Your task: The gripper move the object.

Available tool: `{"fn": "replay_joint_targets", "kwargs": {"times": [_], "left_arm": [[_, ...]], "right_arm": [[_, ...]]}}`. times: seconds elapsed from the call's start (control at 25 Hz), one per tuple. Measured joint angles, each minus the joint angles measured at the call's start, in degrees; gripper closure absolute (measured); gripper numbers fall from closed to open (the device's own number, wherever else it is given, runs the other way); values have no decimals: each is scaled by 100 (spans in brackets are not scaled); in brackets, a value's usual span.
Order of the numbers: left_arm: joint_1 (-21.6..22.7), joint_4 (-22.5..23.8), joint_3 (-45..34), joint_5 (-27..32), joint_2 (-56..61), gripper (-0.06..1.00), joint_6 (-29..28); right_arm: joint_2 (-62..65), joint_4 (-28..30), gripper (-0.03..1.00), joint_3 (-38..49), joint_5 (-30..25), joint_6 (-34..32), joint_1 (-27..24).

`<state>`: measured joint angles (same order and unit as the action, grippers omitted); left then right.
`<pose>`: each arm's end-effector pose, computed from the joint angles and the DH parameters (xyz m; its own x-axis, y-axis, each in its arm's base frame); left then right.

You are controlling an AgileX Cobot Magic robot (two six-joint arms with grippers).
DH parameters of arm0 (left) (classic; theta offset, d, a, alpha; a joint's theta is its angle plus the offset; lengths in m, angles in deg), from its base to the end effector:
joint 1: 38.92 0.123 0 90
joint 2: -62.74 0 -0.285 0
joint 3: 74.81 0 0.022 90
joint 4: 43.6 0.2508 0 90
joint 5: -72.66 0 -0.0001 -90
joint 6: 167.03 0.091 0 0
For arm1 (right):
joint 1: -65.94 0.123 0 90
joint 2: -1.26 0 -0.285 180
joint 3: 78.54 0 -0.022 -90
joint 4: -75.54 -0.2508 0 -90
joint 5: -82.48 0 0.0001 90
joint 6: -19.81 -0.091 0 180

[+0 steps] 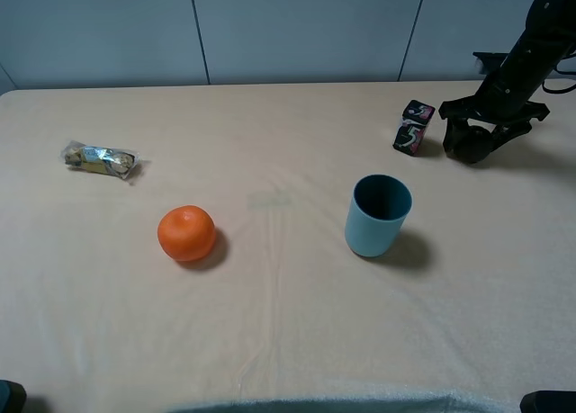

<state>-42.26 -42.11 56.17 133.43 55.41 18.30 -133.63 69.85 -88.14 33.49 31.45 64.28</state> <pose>-0.0050 0.0024 0.2751 -0.4484 0.1319 -0.8841 0.0859 0.9908 0.1042 0.4277 -0.0056 0.1077 -0.9878 -0.1085 -0.1114 -0.1156 0.9915 0.0597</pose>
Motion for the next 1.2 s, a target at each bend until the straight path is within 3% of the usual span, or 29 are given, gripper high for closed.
{"fn": "replay_joint_targets", "kwargs": {"times": [0.4, 0.68, 1.2], "left_arm": [[0, 0, 0, 0, 0, 17, 0], [0, 0, 0, 0, 0, 17, 0], [0, 0, 0, 0, 0, 17, 0]], "right_arm": [[205, 0, 39, -29, -79, -6, 0], [453, 0, 29, -174, -486, -120, 0], [1085, 0, 27, -175, -1225, -300, 0]]}}
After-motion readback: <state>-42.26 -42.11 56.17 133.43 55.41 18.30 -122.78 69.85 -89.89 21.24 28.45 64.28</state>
